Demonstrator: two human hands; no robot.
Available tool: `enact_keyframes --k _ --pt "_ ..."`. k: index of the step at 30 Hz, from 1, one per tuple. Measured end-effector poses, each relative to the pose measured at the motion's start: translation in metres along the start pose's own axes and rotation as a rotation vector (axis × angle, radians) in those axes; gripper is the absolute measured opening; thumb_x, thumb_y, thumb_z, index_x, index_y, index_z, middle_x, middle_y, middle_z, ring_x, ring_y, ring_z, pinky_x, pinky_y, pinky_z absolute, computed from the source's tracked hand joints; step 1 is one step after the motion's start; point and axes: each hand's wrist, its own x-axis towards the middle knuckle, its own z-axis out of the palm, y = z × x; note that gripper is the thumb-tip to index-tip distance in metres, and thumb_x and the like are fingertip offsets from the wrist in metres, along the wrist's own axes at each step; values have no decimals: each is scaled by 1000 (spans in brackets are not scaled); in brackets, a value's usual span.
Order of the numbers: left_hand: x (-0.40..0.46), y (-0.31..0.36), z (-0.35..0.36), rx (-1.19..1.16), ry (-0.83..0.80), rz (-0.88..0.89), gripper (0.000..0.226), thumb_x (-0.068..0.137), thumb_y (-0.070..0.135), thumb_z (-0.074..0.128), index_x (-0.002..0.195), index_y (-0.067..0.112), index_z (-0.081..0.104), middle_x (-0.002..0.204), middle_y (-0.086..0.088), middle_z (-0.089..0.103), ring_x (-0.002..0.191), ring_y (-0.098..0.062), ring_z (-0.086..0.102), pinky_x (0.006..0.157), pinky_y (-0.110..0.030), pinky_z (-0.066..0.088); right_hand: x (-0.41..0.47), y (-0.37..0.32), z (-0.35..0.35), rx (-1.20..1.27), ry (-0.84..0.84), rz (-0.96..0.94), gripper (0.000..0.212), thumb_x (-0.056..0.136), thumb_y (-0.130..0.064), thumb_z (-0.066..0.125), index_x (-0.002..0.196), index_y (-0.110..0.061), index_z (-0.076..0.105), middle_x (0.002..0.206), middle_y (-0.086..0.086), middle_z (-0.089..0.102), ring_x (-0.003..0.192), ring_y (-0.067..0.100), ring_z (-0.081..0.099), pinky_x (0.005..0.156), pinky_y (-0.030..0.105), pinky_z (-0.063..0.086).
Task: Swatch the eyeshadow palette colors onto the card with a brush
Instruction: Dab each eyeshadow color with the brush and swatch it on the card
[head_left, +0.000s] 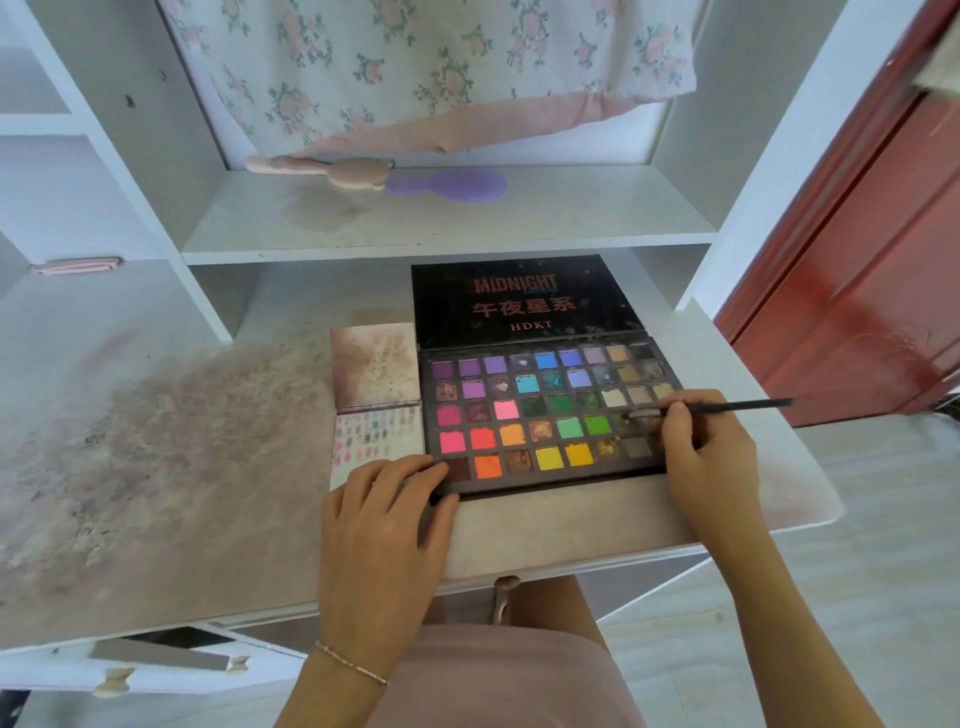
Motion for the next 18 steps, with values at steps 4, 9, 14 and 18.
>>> enact_keyframes --k 4,9,14,18 --pt "1 0 0 -4 6 6 30 83 33 50 94 16 71 98 2 68 92 -18 52 76 -30 35 0 -1 1 -39 -19 8 18 91 -10 45 78 -22 49 65 -10 54 60 0 54 49 10 38" --pt "1 0 -1 5 13 1 29 83 34 50 94 17 72 98 3 68 90 -19 55 77 -30 36 0 -2 1 -29 -26 -23 16 91 -9 45 81 -21 50 64 -10 54 59 -1 54 50 7 41" --pt "1 0 -2 8 -3 -9 29 82 34 50 94 18 72 98 4 68 92 -16 52 78 -29 36 -1 -4 0 -7 1 -15 21 89 -6 46 77 -23 50 61 -8 54 59 4 53 53 13 38" --pt "1 0 -4 25 -18 -6 25 80 32 57 94 18 72 98 4 68 89 -20 57 77 -31 40 -7 -10 2 32 -14 -58 31 89 -5 46 75 -32 48 65 -11 55 62 1 57 51 9 43"
